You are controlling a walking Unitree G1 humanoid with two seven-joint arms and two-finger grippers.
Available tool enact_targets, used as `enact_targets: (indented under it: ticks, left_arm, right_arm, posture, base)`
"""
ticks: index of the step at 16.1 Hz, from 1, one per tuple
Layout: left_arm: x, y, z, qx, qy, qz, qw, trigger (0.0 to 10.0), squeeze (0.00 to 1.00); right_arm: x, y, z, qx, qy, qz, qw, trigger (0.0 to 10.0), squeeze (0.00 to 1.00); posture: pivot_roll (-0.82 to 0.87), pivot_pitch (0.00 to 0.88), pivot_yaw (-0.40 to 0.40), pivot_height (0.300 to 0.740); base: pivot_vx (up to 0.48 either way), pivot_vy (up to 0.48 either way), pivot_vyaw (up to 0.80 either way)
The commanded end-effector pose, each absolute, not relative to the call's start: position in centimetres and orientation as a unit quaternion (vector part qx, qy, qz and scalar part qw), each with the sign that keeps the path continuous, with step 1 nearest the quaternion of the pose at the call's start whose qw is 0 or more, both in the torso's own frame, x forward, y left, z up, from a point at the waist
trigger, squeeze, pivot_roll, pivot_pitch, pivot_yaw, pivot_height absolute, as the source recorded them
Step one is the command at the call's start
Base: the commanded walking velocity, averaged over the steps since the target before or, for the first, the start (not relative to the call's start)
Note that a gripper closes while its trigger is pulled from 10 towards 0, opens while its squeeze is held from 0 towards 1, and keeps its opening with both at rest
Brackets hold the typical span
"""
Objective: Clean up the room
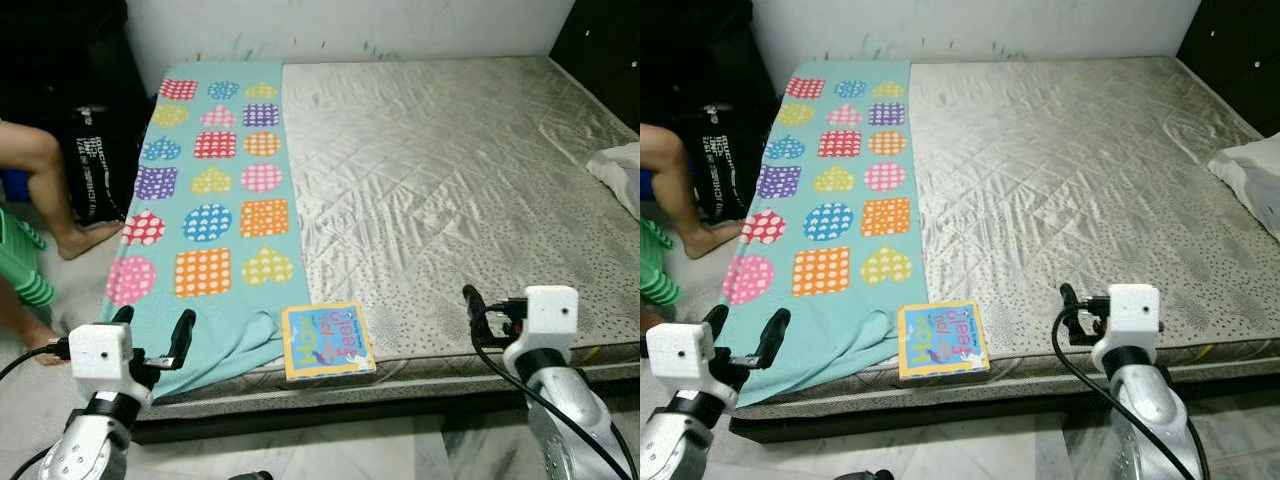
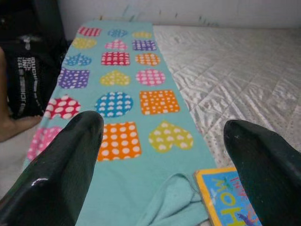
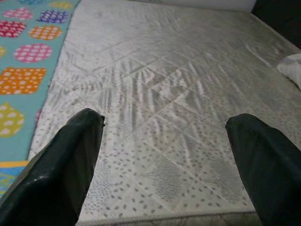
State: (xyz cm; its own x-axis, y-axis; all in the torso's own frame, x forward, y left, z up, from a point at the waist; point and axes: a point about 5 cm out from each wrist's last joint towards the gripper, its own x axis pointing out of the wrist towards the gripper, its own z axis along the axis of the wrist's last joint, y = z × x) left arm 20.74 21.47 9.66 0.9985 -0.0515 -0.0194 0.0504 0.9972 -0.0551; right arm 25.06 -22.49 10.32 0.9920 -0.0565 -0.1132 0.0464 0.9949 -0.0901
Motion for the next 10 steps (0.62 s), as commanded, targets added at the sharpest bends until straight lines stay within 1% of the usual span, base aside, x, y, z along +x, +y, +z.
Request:
enact_targets:
  ticks: [1, 3, 4, 9, 10]
  left_arm:
    - [21.2, 21.1, 9.9, -0.03, 0.008, -0.029, 0.999, 10.0, 0.0]
    - [22.0, 20.4, 10.3, -0.041, 0.0, -0.034, 0.999, 10.0, 0.0]
    - [22.2, 20.2, 10.4, -0.042, -0.001, -0.037, 0.998, 10.0, 0.0]
    - [22.2, 20.3, 10.3, -0.046, 0.009, -0.03, 0.998, 10.0, 0.0]
    - [22.1, 20.3, 10.3, -0.045, 0.01, -0.03, 0.998, 10.0, 0.0]
  right_arm:
    - [25.1, -21.8, 10.9, -0.044, 0.05, -0.019, 0.998, 10.0, 0.0]
    - [25.7, -20.9, 11.6, -0.047, 0.041, -0.003, 0.998, 10.0, 0.0]
    - [25.7, -20.7, 11.7, -0.048, 0.04, 0.002, 0.998, 10.0, 0.0]
    - [25.9, -20.7, 11.8, -0.048, 0.047, 0.005, 0.998, 10.0, 0.0]
    - [25.9, -20.7, 11.8, -0.047, 0.047, 0.005, 0.998, 10.0, 0.0]
  posture:
    - [0.02, 0.146, -0.01, 0.74]
    - [0.01, 0.146, -0.012, 0.74]
    - [0.0, 0.154, -0.013, 0.74]
    - [0.01, 0.178, -0.013, 0.74]
    - [0.01, 0.179, -0.013, 0.74]
  base:
    - [0.0, 0.0, 0.0]
    - [0.0, 0.0, 0.0]
    - [0.0, 0.0, -0.56]
    - [0.0, 0.0, -0.8]
    - [0.0, 0.0, -0.58]
